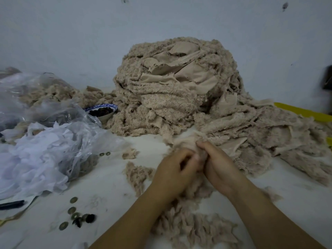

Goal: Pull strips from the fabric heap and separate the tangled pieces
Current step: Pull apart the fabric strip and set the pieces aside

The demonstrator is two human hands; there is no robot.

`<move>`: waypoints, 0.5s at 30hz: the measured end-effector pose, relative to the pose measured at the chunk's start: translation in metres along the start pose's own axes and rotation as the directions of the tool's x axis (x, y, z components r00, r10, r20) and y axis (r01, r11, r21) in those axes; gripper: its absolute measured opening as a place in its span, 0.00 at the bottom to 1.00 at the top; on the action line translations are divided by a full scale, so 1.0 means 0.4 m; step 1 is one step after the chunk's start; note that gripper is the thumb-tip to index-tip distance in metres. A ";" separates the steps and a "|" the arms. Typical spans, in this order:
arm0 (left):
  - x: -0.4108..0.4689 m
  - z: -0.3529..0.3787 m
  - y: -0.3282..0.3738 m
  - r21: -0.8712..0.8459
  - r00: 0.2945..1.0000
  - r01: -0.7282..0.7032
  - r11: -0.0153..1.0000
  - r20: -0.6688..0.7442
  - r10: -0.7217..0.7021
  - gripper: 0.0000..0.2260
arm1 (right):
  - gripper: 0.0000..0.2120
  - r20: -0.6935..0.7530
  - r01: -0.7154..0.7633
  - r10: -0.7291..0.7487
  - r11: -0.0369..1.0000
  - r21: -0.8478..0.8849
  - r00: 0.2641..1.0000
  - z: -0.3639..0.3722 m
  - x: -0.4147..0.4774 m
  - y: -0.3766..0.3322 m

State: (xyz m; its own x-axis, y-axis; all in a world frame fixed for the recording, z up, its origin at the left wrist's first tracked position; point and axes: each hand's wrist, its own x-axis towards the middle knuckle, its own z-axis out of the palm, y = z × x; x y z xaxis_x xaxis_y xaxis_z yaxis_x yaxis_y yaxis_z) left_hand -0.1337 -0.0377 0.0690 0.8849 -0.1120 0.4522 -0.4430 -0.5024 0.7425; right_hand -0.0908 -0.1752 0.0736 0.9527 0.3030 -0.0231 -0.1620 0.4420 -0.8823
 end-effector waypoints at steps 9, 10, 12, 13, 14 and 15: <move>0.022 -0.037 -0.040 -0.510 0.893 0.407 0.758 0.046 -0.448 0.23 | 0.10 0.044 0.075 -0.064 0.931 -0.358 0.997 0.012 -0.006 0.030; 0.023 -0.042 -0.038 -0.589 0.878 0.404 0.700 0.035 -0.478 0.22 | 0.09 0.032 0.066 -0.058 0.916 -0.395 0.998 0.012 -0.005 0.033; 0.027 -0.050 -0.039 -0.687 0.849 0.391 0.612 0.012 -0.528 0.19 | 0.11 -0.023 0.055 -0.070 0.915 -0.400 0.997 0.012 -0.001 0.034; 0.029 -0.050 -0.040 -0.716 0.844 0.385 0.582 0.018 -0.536 0.18 | 0.13 -0.046 0.048 -0.073 0.912 -0.407 0.996 0.009 0.003 0.036; 0.030 -0.048 -0.037 -0.742 0.847 0.380 0.553 0.038 -0.531 0.17 | 0.13 -0.067 0.053 -0.090 0.903 -0.427 0.994 0.011 0.002 0.033; 0.030 -0.045 -0.036 -0.755 0.852 0.380 0.535 0.060 -0.520 0.18 | 0.09 -0.070 0.064 -0.108 0.885 -0.461 0.992 0.010 0.003 0.034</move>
State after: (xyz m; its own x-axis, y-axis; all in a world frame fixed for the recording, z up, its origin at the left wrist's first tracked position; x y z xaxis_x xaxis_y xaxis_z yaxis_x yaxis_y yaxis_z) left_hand -0.1192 -0.0165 0.0726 0.9930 0.1138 -0.0304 -0.0096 0.3357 0.9419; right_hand -0.0929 -0.1656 0.0635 0.9802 0.1937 0.0399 0.0365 0.0213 -0.9991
